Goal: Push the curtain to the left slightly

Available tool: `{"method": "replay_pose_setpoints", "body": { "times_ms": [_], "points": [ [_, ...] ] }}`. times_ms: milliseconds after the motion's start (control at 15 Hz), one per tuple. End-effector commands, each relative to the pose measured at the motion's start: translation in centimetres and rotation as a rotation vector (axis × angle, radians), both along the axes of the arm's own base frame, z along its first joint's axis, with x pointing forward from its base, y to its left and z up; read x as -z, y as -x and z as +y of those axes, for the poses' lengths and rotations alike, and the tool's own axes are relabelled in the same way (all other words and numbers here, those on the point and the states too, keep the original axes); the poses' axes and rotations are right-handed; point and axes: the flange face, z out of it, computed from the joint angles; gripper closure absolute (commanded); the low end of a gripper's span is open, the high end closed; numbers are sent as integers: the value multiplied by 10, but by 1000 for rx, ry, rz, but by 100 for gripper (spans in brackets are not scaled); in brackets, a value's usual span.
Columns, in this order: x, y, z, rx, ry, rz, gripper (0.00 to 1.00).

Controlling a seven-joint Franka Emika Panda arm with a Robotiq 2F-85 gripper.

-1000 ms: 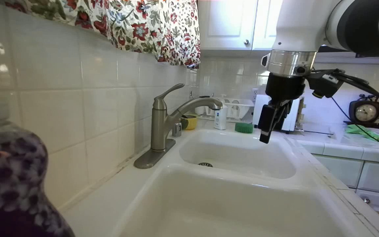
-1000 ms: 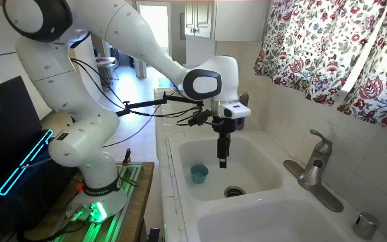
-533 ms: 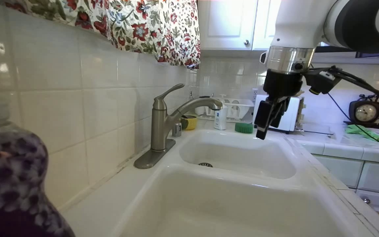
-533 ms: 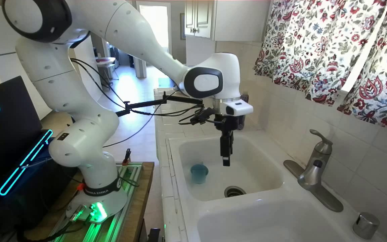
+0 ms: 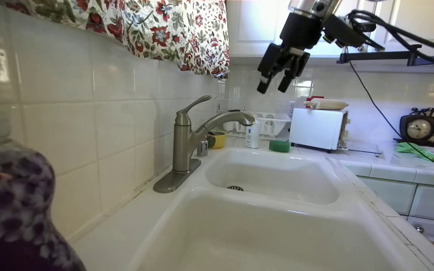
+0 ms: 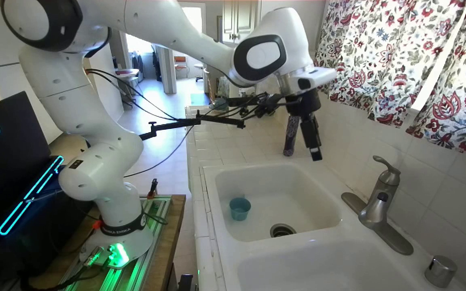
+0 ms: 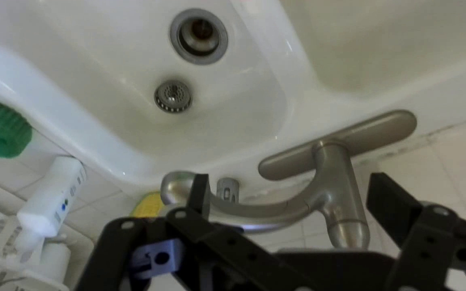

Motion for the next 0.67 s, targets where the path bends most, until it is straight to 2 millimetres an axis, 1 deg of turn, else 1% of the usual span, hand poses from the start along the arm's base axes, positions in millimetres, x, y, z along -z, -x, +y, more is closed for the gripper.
{"method": "replay_pose_setpoints", "body": {
  "times_ms": [0,133,267,600],
  "points": [
    [-54,-24,8,0,-2,-147,0],
    [-88,-32,13,-3,-8,-238,0],
    [-116,-39,19,-10,-18,-308,0],
    [-176,-58,35,-5,-39,-488,0]
  ]
}}
